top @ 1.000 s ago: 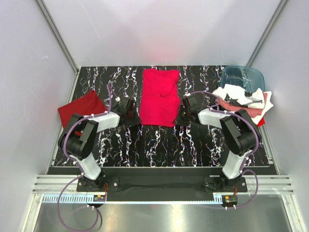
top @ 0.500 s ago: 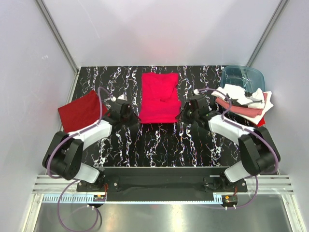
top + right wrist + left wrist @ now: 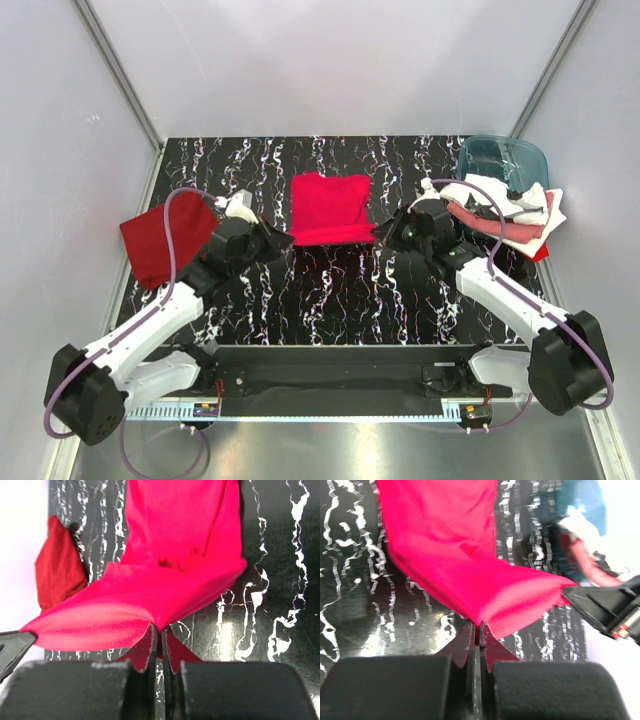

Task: Fold and stack the t-shirts
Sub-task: Fold the tshirt

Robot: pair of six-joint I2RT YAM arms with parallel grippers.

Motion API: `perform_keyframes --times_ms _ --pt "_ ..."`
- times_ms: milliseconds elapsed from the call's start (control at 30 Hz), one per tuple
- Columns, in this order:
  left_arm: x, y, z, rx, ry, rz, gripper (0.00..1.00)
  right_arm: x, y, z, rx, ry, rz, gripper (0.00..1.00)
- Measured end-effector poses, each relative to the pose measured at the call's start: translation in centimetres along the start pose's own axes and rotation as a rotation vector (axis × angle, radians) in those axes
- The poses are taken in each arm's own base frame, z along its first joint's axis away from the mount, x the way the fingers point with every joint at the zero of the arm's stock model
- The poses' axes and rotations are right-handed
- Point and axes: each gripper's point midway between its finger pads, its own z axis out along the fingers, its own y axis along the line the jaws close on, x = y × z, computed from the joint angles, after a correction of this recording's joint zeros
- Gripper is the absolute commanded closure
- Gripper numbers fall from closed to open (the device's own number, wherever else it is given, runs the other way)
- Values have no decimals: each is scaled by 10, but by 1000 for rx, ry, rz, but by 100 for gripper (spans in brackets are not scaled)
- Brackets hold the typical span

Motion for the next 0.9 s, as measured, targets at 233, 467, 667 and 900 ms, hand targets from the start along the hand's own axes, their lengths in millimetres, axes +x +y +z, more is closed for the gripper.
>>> perform_keyframes --times_ms 233,467,667,900 --pt "10 -15 -8 36 12 22 100 -9 9 -12 -34 -36 -14 100" --pt "15 -8 -10 4 26 21 100 -8 6 -18 -17 -31 -18 100" --pt "7 -18 -22 39 -4 2 100 -19 16 -35 -45 -81 -28 100" --pt "5 -27 -30 74 -15 -3 100 -26 24 -49 -71 -111 -34 100"
